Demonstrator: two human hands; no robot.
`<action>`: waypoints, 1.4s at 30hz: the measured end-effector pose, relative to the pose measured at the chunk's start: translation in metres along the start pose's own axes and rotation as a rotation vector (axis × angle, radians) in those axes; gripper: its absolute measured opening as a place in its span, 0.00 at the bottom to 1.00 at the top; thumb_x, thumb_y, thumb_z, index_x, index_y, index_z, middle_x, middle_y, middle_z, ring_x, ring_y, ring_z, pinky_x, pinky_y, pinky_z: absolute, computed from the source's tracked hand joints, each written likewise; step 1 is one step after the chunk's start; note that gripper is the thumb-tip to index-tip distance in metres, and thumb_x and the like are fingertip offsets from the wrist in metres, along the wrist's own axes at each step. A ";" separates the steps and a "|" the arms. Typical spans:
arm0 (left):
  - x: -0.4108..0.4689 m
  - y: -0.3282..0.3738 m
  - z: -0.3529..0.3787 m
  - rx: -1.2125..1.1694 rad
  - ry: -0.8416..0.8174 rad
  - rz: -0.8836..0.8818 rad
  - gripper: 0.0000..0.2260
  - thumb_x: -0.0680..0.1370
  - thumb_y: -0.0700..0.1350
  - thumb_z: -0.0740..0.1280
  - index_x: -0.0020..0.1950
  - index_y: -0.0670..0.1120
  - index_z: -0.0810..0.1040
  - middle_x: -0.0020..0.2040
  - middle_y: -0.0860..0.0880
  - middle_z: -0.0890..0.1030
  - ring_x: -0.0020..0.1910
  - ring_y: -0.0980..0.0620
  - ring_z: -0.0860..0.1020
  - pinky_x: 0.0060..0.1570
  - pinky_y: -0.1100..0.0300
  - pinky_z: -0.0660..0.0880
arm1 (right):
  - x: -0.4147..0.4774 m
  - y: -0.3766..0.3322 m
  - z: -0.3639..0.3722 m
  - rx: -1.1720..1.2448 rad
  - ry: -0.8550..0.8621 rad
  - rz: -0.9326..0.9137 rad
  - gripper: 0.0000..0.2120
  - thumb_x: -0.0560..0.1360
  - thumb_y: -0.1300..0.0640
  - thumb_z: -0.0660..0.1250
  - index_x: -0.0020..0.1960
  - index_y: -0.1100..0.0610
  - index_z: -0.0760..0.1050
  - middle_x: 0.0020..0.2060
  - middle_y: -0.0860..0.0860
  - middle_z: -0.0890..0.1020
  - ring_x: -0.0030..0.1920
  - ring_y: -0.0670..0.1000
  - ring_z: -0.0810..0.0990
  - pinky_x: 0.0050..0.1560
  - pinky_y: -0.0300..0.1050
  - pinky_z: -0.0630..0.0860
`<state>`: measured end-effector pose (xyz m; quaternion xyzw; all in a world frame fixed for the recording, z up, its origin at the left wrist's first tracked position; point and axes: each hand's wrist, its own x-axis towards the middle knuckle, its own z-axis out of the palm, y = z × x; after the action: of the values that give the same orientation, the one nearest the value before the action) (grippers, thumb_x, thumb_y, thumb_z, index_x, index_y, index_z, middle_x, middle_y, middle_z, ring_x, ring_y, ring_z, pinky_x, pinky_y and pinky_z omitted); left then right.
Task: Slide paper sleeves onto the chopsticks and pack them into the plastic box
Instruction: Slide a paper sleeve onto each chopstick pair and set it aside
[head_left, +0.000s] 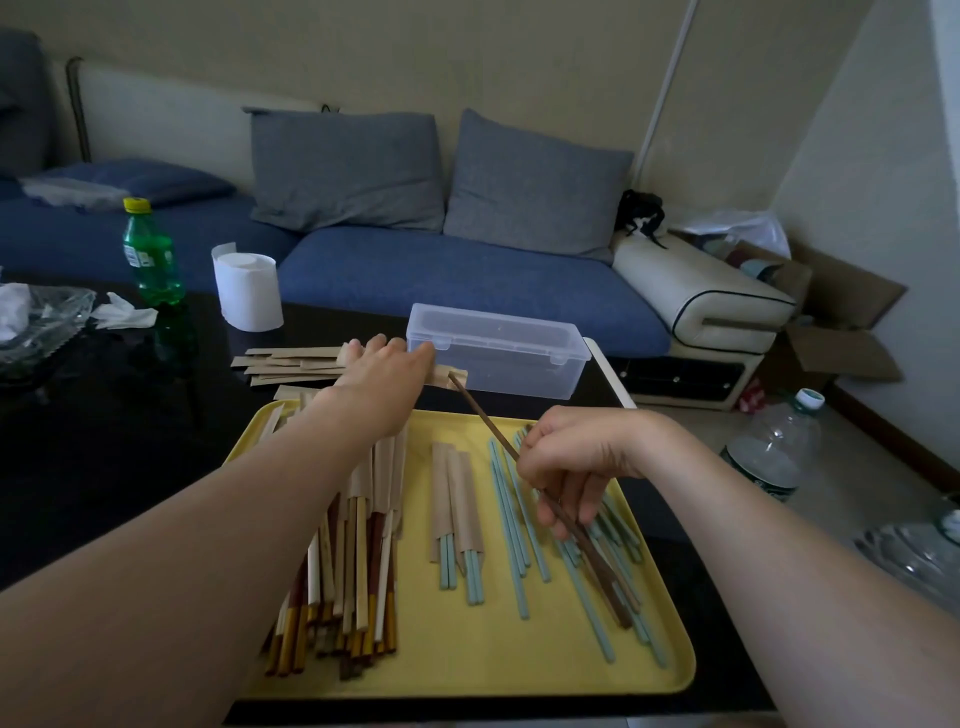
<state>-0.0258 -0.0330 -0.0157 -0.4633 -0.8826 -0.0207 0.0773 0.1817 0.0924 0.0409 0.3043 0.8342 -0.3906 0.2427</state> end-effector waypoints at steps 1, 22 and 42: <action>0.000 0.000 0.000 0.000 -0.001 0.015 0.27 0.78 0.41 0.74 0.73 0.51 0.65 0.68 0.44 0.75 0.73 0.41 0.69 0.75 0.37 0.64 | 0.000 0.000 0.000 -0.006 0.001 0.009 0.16 0.79 0.63 0.62 0.62 0.71 0.79 0.47 0.63 0.89 0.46 0.60 0.91 0.38 0.44 0.85; -0.011 0.038 -0.019 -0.174 0.044 0.218 0.14 0.83 0.44 0.67 0.64 0.62 0.75 0.71 0.48 0.58 0.66 0.40 0.62 0.67 0.44 0.69 | 0.015 0.001 -0.001 0.285 0.193 -0.292 0.11 0.82 0.57 0.75 0.55 0.66 0.85 0.47 0.63 0.89 0.46 0.57 0.89 0.45 0.46 0.84; -0.018 0.085 -0.028 -1.354 -0.203 -0.292 0.25 0.77 0.29 0.69 0.66 0.50 0.64 0.57 0.38 0.75 0.49 0.39 0.85 0.36 0.55 0.85 | -0.001 0.012 -0.003 0.287 0.210 -0.146 0.18 0.87 0.49 0.67 0.59 0.66 0.82 0.48 0.61 0.90 0.48 0.58 0.91 0.48 0.49 0.87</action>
<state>0.0570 -0.0020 0.0063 -0.2859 -0.7317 -0.5328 -0.3147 0.1901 0.1009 0.0368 0.3134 0.8107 -0.4882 0.0793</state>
